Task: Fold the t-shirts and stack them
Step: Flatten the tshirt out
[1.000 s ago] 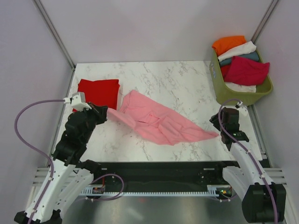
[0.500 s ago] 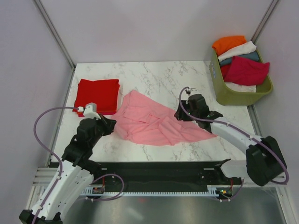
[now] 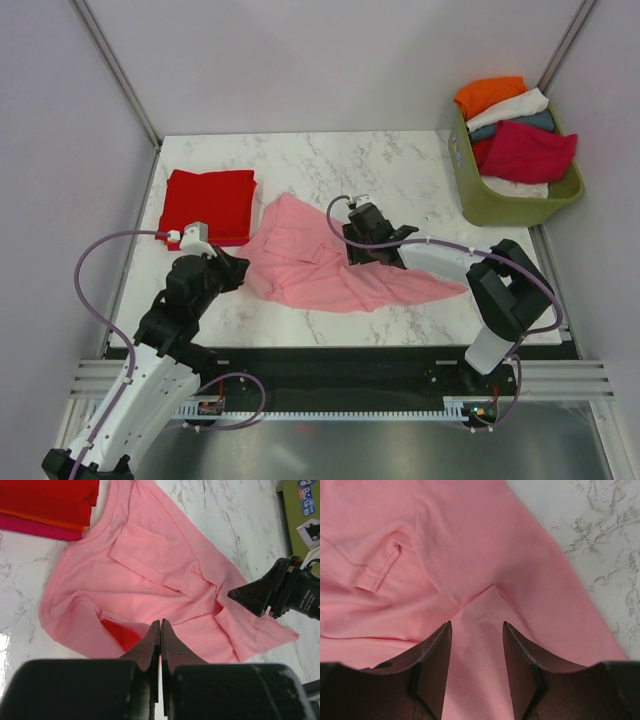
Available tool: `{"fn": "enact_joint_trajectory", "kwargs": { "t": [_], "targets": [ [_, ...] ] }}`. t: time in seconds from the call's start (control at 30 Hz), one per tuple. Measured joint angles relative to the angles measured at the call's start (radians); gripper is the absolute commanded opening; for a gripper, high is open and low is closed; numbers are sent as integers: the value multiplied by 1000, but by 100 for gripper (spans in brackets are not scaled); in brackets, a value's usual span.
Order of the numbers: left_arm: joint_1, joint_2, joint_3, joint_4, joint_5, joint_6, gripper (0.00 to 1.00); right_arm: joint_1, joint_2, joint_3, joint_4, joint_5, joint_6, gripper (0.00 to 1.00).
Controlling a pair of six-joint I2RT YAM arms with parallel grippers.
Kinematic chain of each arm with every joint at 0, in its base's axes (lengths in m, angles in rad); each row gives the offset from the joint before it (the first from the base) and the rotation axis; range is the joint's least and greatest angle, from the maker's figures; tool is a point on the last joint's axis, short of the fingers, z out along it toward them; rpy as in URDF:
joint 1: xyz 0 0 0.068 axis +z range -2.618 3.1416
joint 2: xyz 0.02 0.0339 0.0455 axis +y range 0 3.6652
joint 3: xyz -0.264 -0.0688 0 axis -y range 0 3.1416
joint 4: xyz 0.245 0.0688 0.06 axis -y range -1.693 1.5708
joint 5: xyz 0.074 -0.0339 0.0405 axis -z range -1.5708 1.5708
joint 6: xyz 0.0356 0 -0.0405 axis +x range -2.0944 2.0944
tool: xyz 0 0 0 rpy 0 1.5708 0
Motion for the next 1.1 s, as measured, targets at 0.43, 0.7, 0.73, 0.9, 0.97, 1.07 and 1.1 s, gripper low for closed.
{"fn": "enact_joint_trajectory", "kwargs": {
  "t": [0.43,0.7,0.73,0.9,0.97,1.07,1.1],
  "targets": [
    [0,-2,-24,4,0,0,2,23,91,51,-21,94,-6,49],
    [0,-17,-42,5,0,0,2,23,133,69,-16,114,-5,52],
    [0,-18,-42,5,0,0,2,23,134,69,-15,121,-4,52],
    [0,-23,-42,8,0,0,2,23,138,69,-11,136,-2,41],
    [0,-23,-42,11,0,0,2,19,142,69,-8,133,3,26],
    [0,-23,-42,11,3,0,2,16,142,69,-2,125,6,13],
    [0,-23,-42,11,5,0,2,14,142,69,0,124,10,13]
  ]
}}
